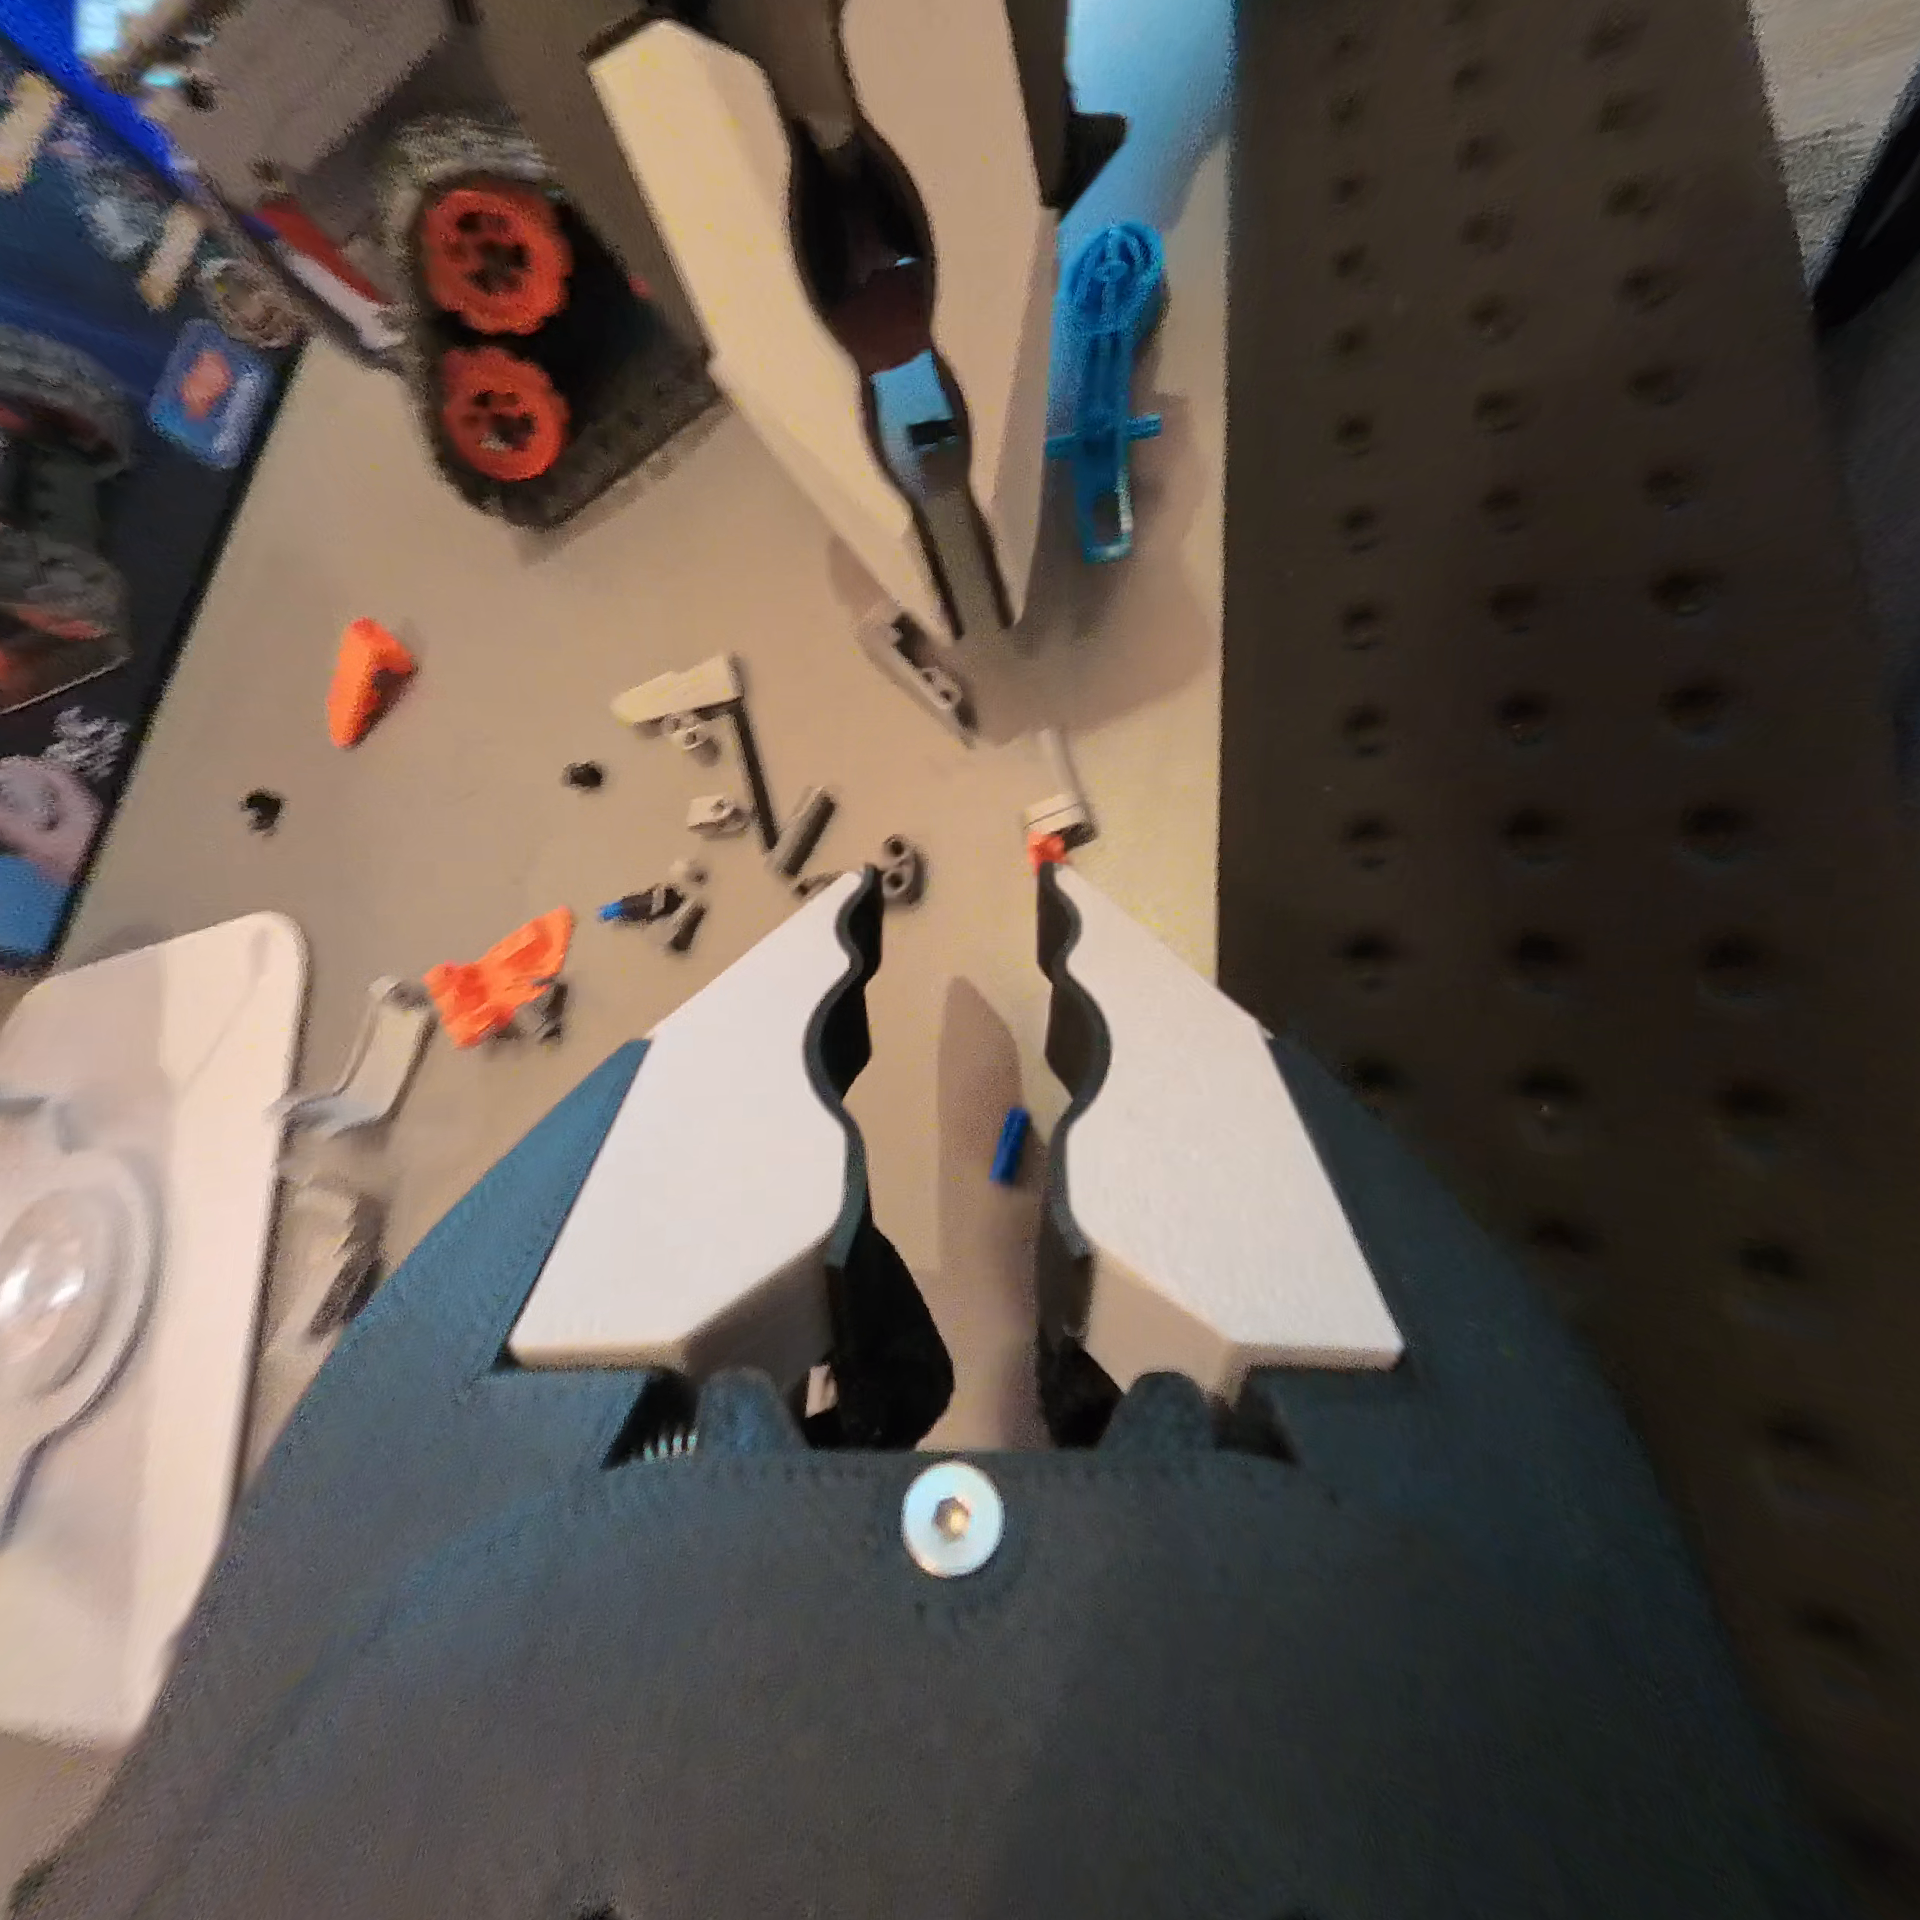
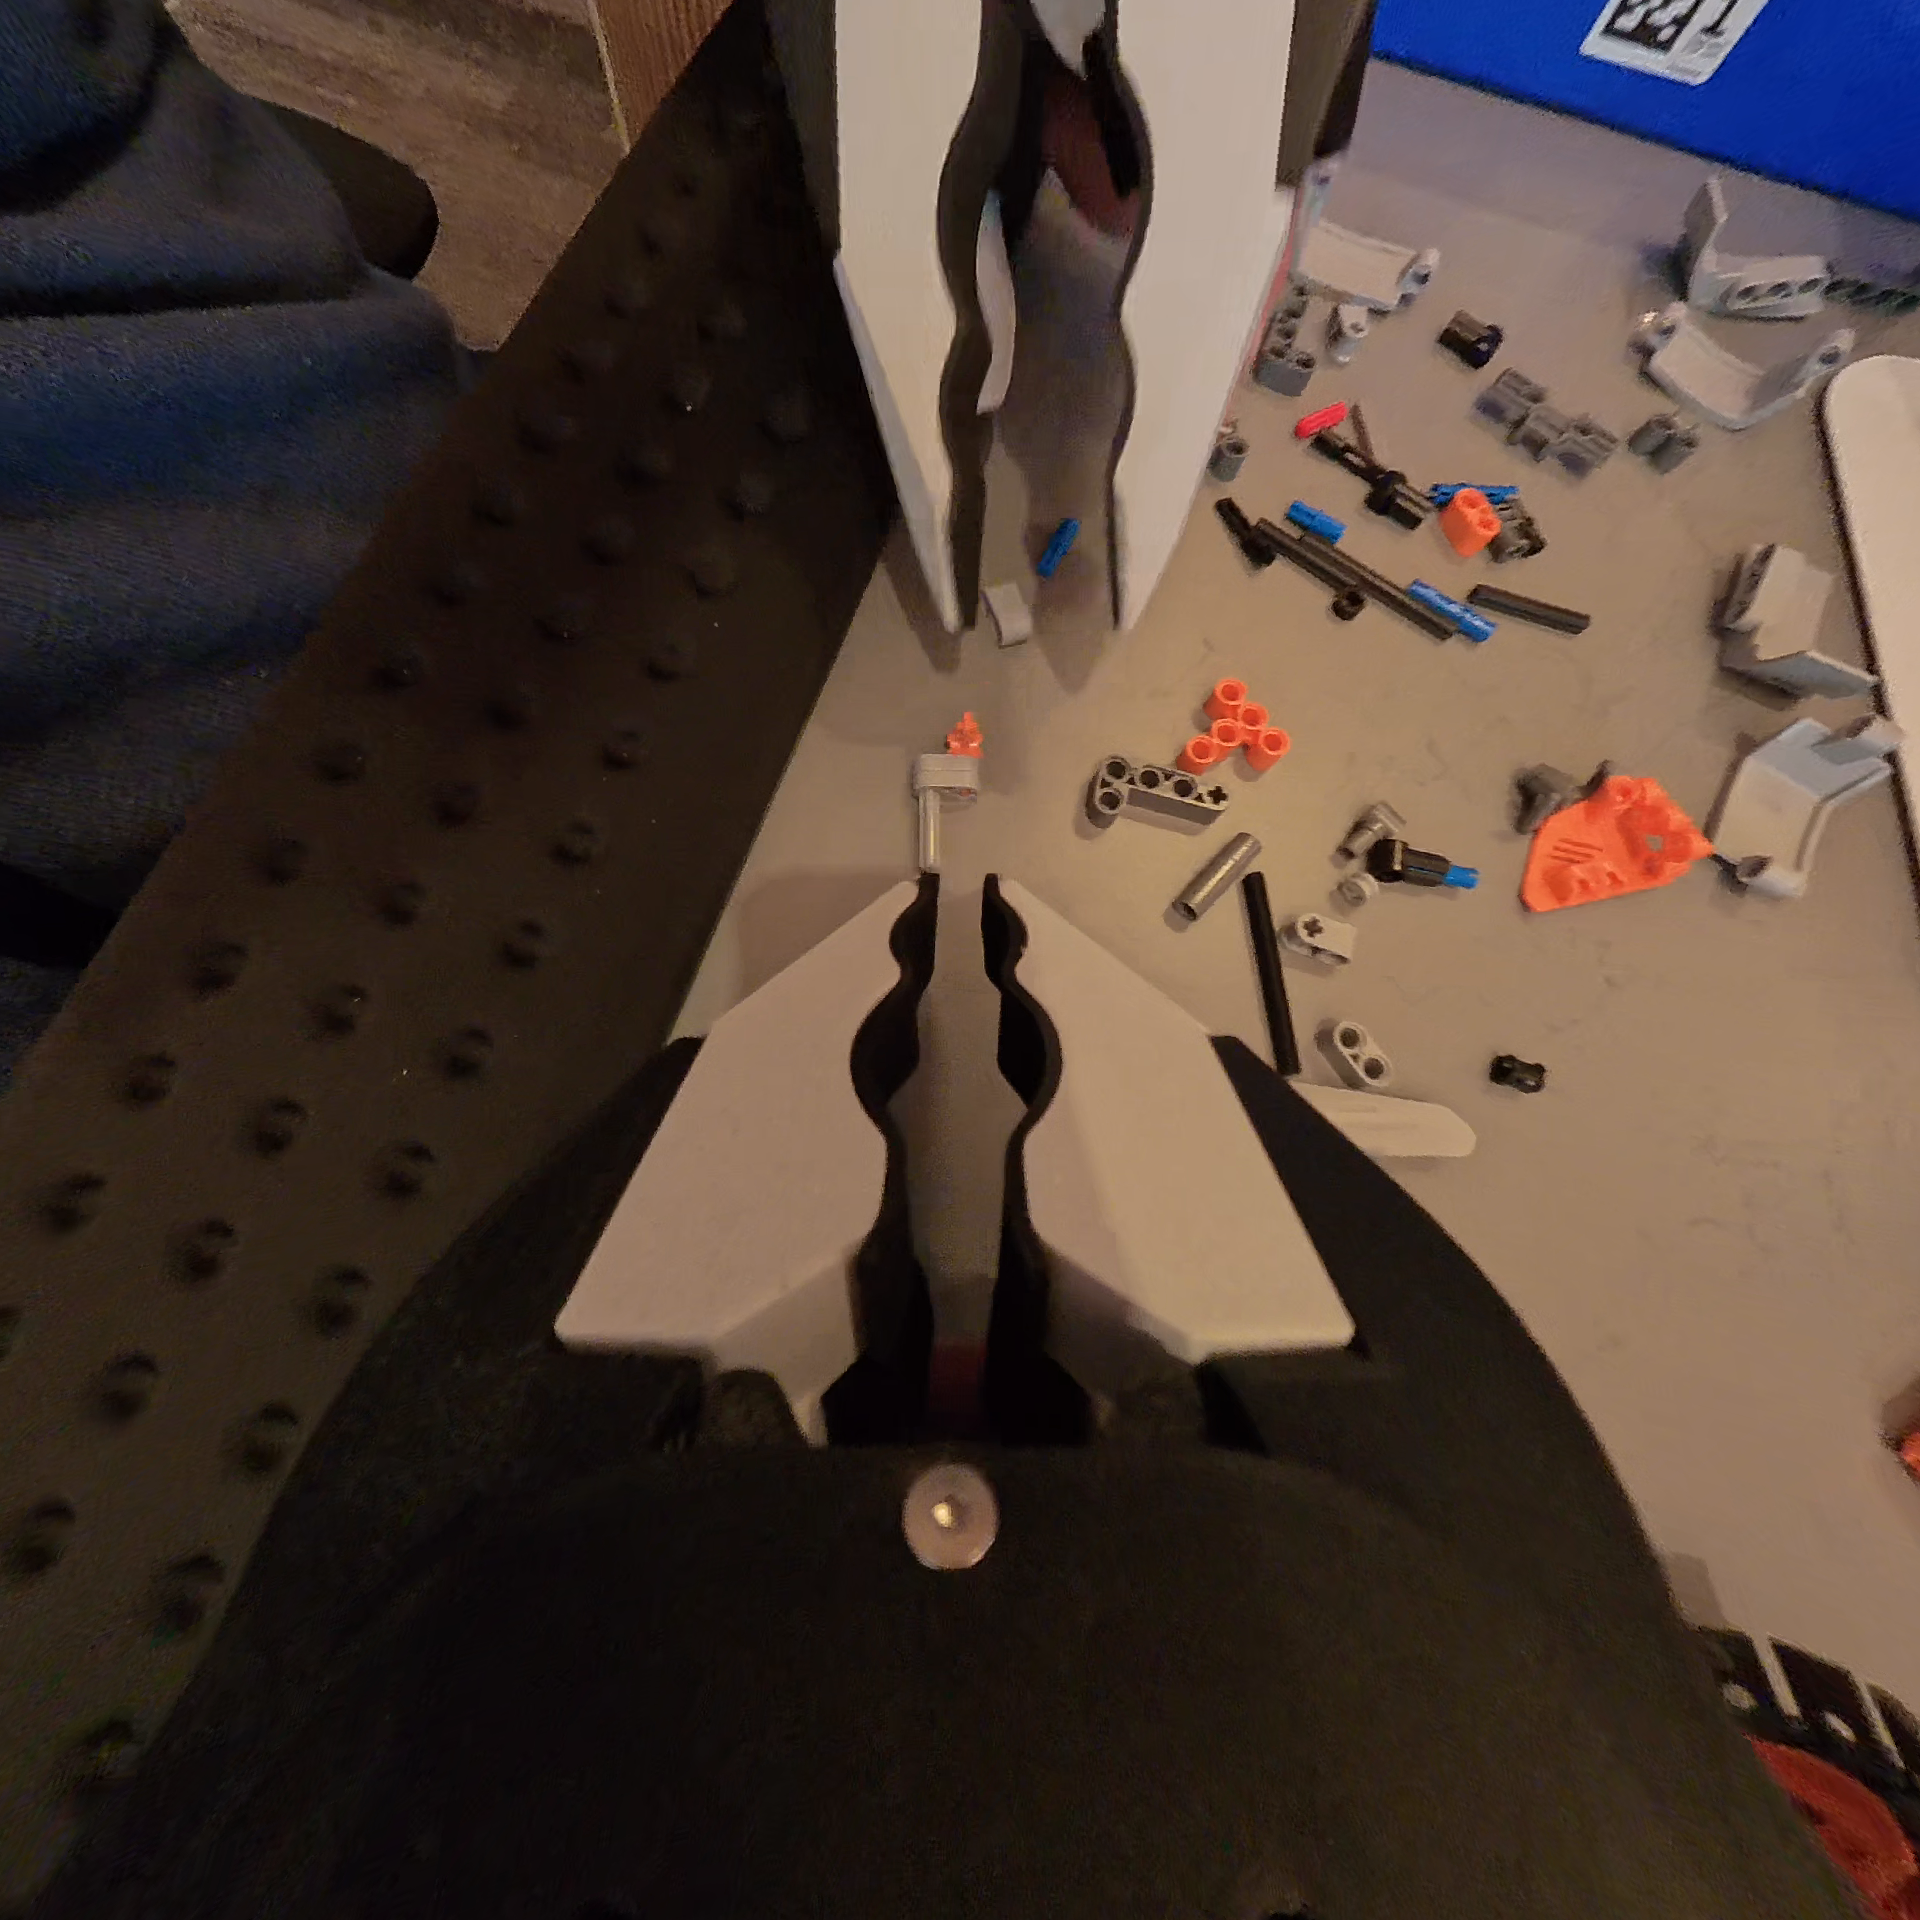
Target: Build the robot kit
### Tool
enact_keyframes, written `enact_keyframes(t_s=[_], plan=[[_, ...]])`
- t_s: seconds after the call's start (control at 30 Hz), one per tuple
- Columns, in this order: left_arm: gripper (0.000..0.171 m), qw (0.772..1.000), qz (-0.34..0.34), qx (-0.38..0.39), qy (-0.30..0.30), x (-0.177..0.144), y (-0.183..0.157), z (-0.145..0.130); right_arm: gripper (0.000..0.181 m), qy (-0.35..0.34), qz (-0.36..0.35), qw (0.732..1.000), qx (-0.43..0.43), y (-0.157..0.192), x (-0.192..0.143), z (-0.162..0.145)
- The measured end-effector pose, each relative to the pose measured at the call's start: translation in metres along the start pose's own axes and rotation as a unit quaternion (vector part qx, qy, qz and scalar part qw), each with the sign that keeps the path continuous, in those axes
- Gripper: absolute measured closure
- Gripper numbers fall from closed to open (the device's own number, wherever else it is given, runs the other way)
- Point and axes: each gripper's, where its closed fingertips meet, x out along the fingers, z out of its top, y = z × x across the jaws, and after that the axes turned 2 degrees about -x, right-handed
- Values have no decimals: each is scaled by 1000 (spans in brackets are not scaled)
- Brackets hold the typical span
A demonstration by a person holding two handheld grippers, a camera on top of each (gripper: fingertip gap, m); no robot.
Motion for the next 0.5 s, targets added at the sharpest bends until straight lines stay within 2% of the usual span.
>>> enact_keyframes(t_s=[0.13,0.23,0.37,0.5], plan=[[148,993,104,-35,46,-44,38,-23,176,-7,-18,1000,4,-6,-6,1],[149,983,142,-74,87,-60,55,-47,177,-9,-24,1000,7,-9,-6,1],[152,974,158,-106,126,-54,68,-68,176,-2,-26,1000,6,-9,-3,-2],[150,969,141,-118,167,-40,71,-85,177,-1,-32,999,5,-10,-4,-4]])
